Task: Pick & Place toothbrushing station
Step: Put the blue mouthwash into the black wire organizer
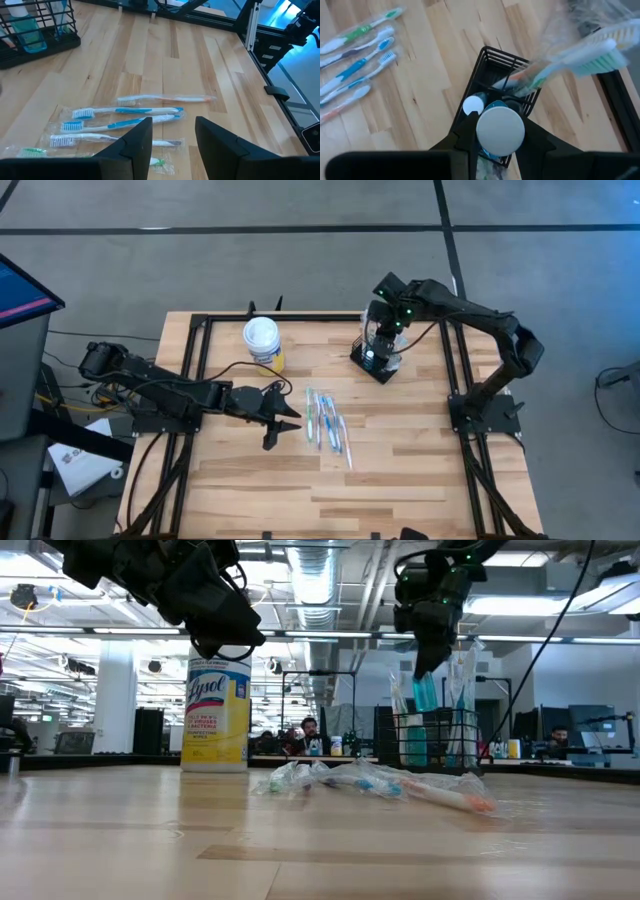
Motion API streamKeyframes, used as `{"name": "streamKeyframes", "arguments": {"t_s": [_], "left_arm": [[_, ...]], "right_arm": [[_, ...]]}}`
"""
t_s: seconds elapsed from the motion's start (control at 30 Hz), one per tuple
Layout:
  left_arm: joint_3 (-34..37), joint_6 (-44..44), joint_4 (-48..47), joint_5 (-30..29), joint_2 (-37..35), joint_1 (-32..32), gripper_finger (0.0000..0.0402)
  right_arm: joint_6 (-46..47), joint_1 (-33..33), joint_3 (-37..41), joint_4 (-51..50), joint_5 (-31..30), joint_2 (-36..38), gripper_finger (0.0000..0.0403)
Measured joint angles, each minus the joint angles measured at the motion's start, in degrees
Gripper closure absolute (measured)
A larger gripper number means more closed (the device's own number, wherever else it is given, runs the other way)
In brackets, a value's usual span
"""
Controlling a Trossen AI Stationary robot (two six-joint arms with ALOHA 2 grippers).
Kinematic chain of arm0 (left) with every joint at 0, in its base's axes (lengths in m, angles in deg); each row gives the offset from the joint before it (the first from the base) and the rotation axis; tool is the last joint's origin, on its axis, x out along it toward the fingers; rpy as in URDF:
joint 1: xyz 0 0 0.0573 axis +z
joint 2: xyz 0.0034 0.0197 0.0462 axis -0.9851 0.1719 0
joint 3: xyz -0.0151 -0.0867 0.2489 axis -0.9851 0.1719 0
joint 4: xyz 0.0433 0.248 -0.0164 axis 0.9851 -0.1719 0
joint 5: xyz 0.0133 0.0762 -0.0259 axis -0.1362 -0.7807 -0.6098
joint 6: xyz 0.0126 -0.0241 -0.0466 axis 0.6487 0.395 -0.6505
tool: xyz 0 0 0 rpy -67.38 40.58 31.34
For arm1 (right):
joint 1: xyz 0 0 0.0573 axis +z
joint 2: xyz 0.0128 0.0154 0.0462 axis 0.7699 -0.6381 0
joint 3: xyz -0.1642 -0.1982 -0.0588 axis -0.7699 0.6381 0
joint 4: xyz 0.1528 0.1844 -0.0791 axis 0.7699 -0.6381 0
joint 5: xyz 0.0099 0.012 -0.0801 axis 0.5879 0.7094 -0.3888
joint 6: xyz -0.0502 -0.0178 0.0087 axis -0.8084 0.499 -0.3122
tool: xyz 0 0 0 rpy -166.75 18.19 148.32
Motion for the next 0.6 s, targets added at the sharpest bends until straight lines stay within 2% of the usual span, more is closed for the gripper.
{"name": "streamKeyframes", "arguments": {"t_s": [0.4,0.6], "left_arm": [[0.0,-0.1,-0.1,0.0,0.0,-0.1,0.0257],[0.0,-0.1,-0.2,-0.2,0.0,-1.1,0.0257]], "right_arm": [[-0.1,0.1,0.0,-0.1,0.0,0.0,0.0319],[-0.5,0.1,3.5,2.5,0.1,0.1,0.0319]]}}
